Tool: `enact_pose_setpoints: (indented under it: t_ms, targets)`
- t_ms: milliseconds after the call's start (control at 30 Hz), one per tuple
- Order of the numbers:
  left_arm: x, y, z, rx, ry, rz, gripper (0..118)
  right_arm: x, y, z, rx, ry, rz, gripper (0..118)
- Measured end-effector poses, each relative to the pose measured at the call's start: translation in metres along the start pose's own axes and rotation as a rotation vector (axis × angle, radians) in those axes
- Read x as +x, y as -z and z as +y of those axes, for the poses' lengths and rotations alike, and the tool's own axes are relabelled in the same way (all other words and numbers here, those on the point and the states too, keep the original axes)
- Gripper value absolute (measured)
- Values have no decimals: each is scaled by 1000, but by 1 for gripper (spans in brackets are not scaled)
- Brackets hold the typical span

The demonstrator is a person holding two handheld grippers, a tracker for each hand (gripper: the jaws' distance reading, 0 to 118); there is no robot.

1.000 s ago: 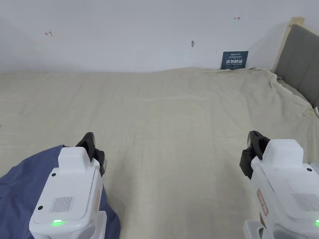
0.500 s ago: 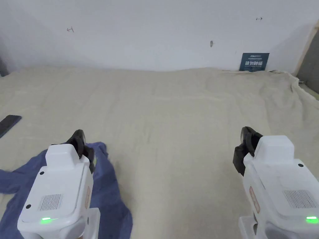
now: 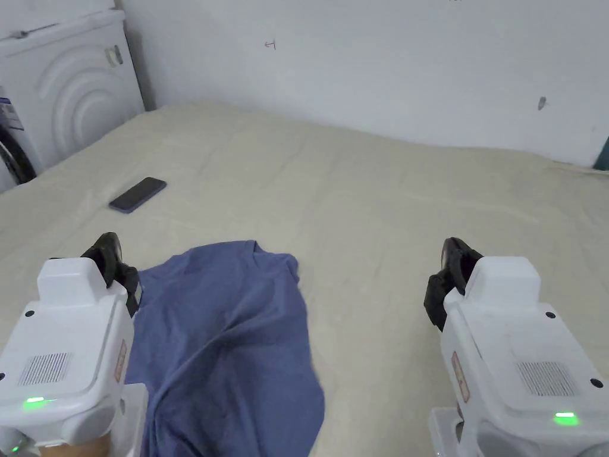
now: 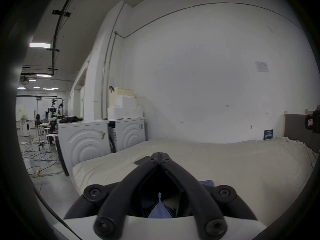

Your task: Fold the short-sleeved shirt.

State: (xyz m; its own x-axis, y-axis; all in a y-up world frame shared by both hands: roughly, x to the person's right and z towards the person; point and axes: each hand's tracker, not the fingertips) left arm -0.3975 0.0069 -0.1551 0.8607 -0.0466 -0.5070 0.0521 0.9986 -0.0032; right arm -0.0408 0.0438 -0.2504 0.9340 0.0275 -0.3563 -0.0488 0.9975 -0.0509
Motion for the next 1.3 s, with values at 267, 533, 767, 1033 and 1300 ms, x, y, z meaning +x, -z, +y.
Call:
enact_pose_setpoints:
  t_ms: [267,533,767,1033,1300]
  targets:
    - [-44,-9,-5,-15,11,88,0,-34,6,1,-1,-2,70,0]
    - [-48,3,-6,-100,-61,1,0,-36,6,0,-15,-20,82,0]
    - [-19,55,-18,-402,-58,-116,87,-21,5,-6,-43,-37,41,0]
    - [25,119,-85,-730,-15,-211,118,-4,9,-17,-89,-53,-12,0]
    - [59,151,-147,-944,65,-243,111,16,9,-29,-135,-65,-55,0]
